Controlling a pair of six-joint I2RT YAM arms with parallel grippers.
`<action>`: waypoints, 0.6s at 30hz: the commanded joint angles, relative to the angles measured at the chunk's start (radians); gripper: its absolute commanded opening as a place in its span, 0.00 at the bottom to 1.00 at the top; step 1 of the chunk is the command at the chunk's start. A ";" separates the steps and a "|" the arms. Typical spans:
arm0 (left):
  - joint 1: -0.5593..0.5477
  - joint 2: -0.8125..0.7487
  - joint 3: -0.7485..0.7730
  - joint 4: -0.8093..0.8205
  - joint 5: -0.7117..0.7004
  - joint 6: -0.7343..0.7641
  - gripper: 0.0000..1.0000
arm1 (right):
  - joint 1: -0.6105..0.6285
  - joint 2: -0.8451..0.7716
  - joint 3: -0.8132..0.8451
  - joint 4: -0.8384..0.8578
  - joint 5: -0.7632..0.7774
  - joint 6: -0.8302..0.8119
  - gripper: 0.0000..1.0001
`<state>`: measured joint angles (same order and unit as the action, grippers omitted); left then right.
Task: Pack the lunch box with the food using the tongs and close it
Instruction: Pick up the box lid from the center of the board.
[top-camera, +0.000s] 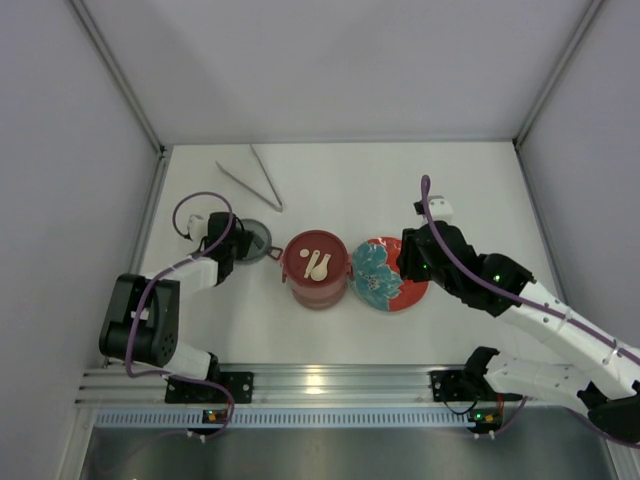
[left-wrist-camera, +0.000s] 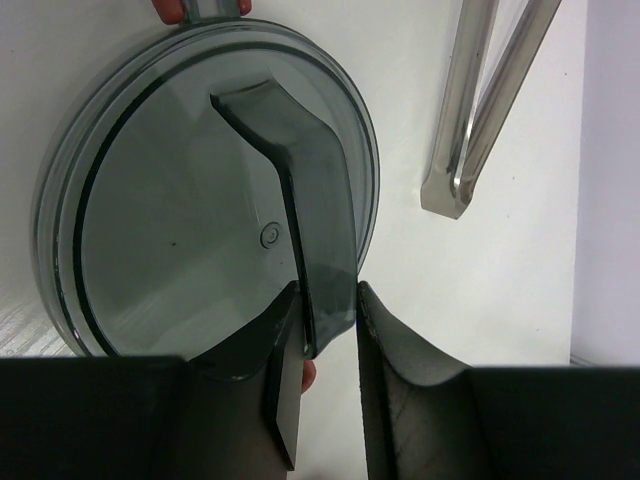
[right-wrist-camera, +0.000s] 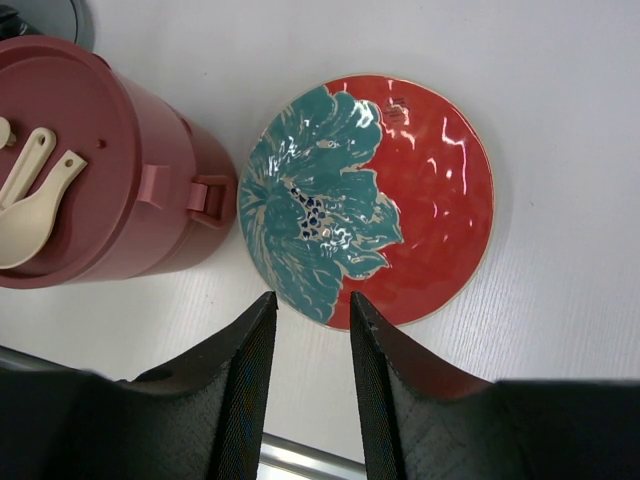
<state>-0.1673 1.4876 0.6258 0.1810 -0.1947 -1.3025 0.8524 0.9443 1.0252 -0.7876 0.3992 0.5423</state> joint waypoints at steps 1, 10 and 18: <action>0.006 -0.026 0.025 -0.026 -0.026 0.055 0.18 | -0.024 -0.018 -0.002 0.027 0.023 0.002 0.35; 0.005 -0.088 0.043 -0.028 -0.032 0.069 0.00 | -0.024 -0.009 0.003 0.028 0.023 -0.001 0.35; 0.005 -0.177 0.104 -0.057 -0.041 0.075 0.00 | -0.026 -0.001 0.006 0.031 0.017 -0.001 0.34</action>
<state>-0.1669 1.3655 0.6720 0.1162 -0.2089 -1.2427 0.8520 0.9447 1.0252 -0.7872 0.3992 0.5423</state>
